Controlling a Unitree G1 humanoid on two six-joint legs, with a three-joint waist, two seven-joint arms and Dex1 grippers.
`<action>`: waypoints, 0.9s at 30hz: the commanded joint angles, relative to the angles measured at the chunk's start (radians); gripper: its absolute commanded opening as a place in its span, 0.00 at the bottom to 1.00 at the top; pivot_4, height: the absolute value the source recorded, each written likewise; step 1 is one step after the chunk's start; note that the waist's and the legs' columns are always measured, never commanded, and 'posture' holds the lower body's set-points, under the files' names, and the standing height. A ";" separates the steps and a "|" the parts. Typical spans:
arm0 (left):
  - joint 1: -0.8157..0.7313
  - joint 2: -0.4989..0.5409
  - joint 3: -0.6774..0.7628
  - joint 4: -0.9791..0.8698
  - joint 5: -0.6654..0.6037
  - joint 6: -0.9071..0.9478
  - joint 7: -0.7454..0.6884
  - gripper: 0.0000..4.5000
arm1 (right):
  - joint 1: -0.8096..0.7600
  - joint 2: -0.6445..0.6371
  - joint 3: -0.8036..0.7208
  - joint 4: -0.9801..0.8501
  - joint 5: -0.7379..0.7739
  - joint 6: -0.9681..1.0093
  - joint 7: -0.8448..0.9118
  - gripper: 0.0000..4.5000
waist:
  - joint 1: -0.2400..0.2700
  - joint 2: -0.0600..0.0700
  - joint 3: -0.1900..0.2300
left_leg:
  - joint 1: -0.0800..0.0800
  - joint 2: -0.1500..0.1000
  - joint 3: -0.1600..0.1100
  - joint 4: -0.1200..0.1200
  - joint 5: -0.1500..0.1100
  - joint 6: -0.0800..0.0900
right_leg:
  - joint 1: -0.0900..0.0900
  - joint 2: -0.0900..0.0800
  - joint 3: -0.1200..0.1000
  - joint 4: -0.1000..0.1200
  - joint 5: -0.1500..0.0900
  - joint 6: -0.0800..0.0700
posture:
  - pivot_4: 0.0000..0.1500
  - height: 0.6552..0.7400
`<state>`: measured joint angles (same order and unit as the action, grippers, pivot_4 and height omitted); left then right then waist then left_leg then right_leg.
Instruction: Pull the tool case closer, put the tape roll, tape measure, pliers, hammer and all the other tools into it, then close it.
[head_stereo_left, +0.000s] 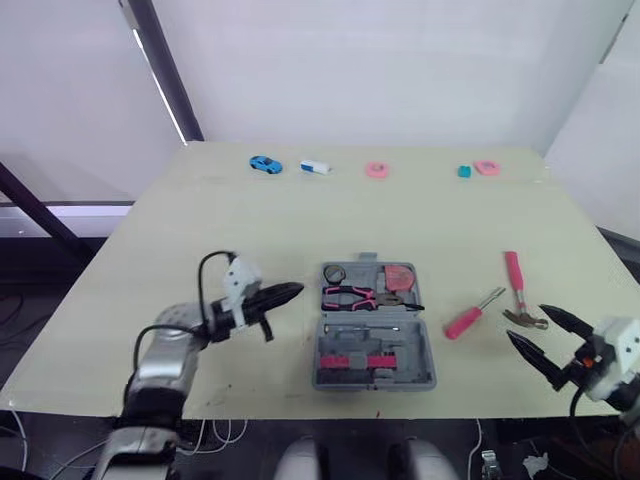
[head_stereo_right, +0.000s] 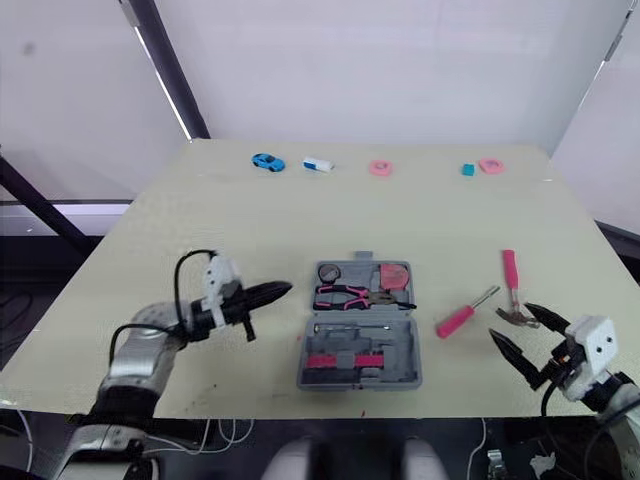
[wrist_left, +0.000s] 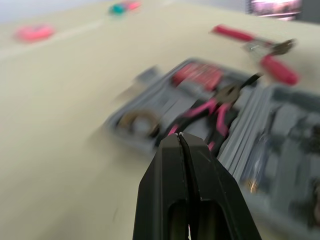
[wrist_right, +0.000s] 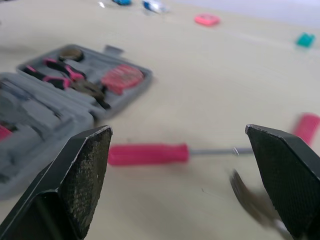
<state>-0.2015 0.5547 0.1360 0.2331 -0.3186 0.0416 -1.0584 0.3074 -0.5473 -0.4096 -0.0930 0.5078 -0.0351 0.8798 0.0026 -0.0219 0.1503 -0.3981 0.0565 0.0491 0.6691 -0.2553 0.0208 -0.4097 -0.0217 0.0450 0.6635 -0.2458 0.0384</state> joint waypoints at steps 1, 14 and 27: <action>0.092 0.028 0.117 -0.098 -0.061 0.026 0.066 0.16 | 0.050 0.013 -0.069 0.011 0.005 -0.050 -0.010 1.00 | -0.003 0.000 0.000 | 0.000 0.000 0.000 0.000 0.000 0.000 | 0.000 0.000 0.000 0.000 -0.001 -0.001 | 1.00 1.00; 0.504 0.029 0.355 -0.228 -0.135 0.049 0.180 0.98 | 0.264 0.152 -0.206 0.016 0.032 -0.092 -0.116 1.00 | -0.013 0.001 -0.001 | 0.002 0.001 -0.001 -0.003 0.000 0.000 | -0.001 -0.008 0.001 -0.001 -0.003 0.000 | 1.00 1.00; 0.441 0.080 0.311 -0.291 -0.141 0.060 0.158 0.98 | 0.185 0.139 -0.179 -0.041 0.058 0.035 -0.232 1.00 | -0.017 0.003 -0.002 | 0.001 0.001 0.000 -0.003 0.000 -0.001 | -0.003 -0.014 0.001 -0.001 -0.004 0.002 | 1.00 1.00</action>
<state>0.2492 0.6117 0.4545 -0.0294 -0.4558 0.1122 -0.8843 0.5005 -0.3901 -0.5842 -0.0760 0.5254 -0.0397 0.6696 -0.0142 -0.0188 0.1483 -0.3971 0.0571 0.0490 0.6662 -0.2557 0.0202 -0.4130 -0.0346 0.0458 0.6623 -0.2487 0.0396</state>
